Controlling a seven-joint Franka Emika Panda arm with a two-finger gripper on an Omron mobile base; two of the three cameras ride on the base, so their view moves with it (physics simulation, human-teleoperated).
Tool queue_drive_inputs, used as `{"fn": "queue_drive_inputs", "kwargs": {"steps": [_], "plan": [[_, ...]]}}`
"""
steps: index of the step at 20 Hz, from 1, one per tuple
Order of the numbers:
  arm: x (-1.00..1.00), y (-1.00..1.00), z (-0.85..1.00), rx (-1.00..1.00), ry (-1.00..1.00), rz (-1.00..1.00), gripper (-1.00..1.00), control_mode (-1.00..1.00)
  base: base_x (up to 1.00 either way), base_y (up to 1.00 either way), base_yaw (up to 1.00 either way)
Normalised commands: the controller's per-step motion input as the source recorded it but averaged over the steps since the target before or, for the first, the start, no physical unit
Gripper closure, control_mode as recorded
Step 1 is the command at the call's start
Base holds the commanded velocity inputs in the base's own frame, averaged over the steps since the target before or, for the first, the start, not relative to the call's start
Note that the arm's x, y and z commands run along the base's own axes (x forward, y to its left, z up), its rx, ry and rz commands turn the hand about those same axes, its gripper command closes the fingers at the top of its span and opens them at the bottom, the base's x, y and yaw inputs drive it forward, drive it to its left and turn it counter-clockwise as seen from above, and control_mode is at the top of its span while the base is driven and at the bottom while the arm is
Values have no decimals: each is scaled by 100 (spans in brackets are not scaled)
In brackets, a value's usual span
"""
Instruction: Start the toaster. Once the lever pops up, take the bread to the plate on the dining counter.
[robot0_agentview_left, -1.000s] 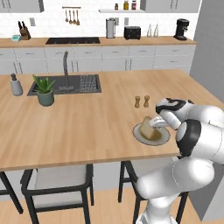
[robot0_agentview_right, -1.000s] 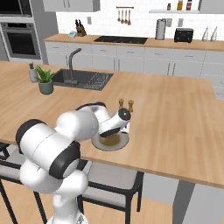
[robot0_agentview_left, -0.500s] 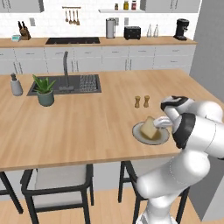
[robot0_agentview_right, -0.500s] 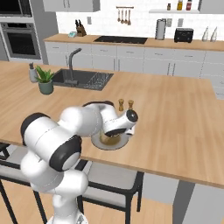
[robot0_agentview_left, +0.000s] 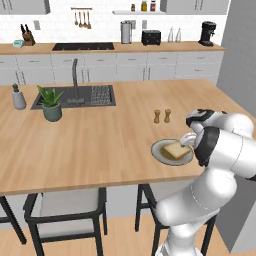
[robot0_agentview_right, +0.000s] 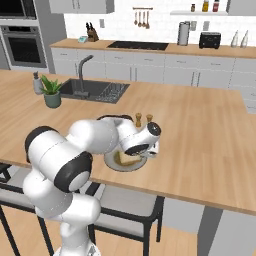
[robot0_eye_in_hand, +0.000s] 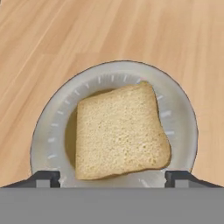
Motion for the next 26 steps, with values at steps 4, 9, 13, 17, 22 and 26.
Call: {"fn": "queue_drive_inputs", "kwargs": {"steps": [4, 9, 13, 17, 22, 26], "plan": [[0, -31, 8, -11, 11, -3, -100, -100, 0, 0, 0], [-35, -9, 11, -14, 5, -1, -100, -100, 0, 0, 0], [-100, 28, 38, -14, 0, -4, -100, -100, 0, 0, 0], [-100, 28, 43, -12, -1, -4, -100, -100, 0, 0, 0], [-100, 42, 32, -5, 0, -8, -100, -100, 0, 0, 0], [-100, 42, 10, 0, -3, -8, -100, -100, 0, 0, 0]]}}
